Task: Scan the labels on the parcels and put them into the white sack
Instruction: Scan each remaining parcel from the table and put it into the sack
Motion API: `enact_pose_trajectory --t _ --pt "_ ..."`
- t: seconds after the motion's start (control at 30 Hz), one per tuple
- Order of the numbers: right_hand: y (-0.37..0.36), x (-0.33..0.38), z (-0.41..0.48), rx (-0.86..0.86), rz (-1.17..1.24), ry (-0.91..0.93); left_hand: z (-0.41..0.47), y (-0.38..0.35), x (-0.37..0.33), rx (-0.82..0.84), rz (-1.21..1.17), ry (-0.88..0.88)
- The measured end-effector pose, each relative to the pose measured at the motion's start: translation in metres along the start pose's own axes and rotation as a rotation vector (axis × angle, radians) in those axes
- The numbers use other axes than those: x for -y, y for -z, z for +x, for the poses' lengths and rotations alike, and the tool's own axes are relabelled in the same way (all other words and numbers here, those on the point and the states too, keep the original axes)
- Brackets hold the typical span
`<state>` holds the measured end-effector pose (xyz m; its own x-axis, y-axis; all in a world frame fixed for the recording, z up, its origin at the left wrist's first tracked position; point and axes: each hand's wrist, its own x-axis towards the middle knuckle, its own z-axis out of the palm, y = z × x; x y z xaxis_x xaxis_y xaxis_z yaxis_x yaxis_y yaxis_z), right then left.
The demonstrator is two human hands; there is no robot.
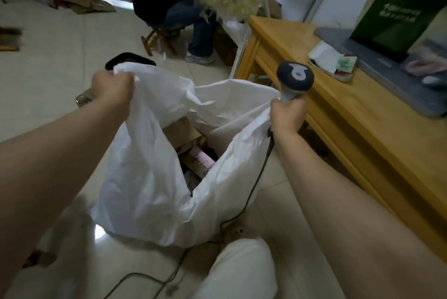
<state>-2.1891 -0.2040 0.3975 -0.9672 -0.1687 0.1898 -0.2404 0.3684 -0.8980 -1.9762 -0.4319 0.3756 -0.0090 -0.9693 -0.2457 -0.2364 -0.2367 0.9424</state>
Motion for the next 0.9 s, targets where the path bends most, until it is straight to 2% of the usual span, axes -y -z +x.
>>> enact_pose_trajectory --t 0.07,0.13,0.23,0.3,0.33,0.37,0.43,0.47,0.53,0.6,0.67,0.77,0.83,0.9 --pt "0.001 -0.019 -0.006 0.087 -0.093 -0.09 -0.001 0.007 0.023 0.024 0.11 0.05" --pt "0.005 -0.045 -0.02 0.179 -0.156 -0.26 -0.01 0.015 0.055 0.076 0.202 0.13" --pt "0.014 -0.068 -0.039 0.199 -0.207 -0.381 -0.028 0.014 0.083 0.107 0.388 0.108" --pt "0.02 -0.07 -0.044 0.201 -0.218 -0.392 -0.042 0.008 0.096 -0.007 0.662 -0.076" --pt "0.024 -0.068 -0.046 0.203 -0.218 -0.389 -0.052 0.003 0.102 -0.044 0.775 -0.245" --pt "0.028 -0.066 -0.047 0.202 -0.216 -0.381 -0.064 -0.003 0.111 -0.002 0.842 -0.438" --pt "0.04 -0.06 -0.051 0.21 -0.217 -0.351 -0.092 -0.021 0.132 0.305 0.898 -0.742" --pt "0.047 -0.056 -0.054 0.221 -0.203 -0.342 -0.106 -0.03 0.143 0.503 0.942 -0.807" --pt "0.06 -0.048 -0.062 0.259 -0.132 -0.36 -0.132 -0.047 0.161 0.829 1.076 -0.732" --pt "0.071 -0.042 -0.074 0.339 -0.071 -0.441 -0.15 -0.056 0.176 0.96 1.134 -0.592" --pt "0.084 -0.035 -0.085 0.485 -0.033 -0.588 -0.162 -0.063 0.185 1.065 1.102 -0.489" --pt "0.112 -0.028 -0.092 0.731 0.196 -0.862 -0.192 -0.079 0.179 1.402 0.937 -0.267" --pt "0.132 -0.028 -0.095 0.758 0.381 -0.933 -0.211 -0.087 0.171 1.405 0.9 -0.259" --pt "0.152 -0.026 -0.098 0.689 0.539 -0.929 -0.22 -0.091 0.16 1.274 0.942 -0.343"
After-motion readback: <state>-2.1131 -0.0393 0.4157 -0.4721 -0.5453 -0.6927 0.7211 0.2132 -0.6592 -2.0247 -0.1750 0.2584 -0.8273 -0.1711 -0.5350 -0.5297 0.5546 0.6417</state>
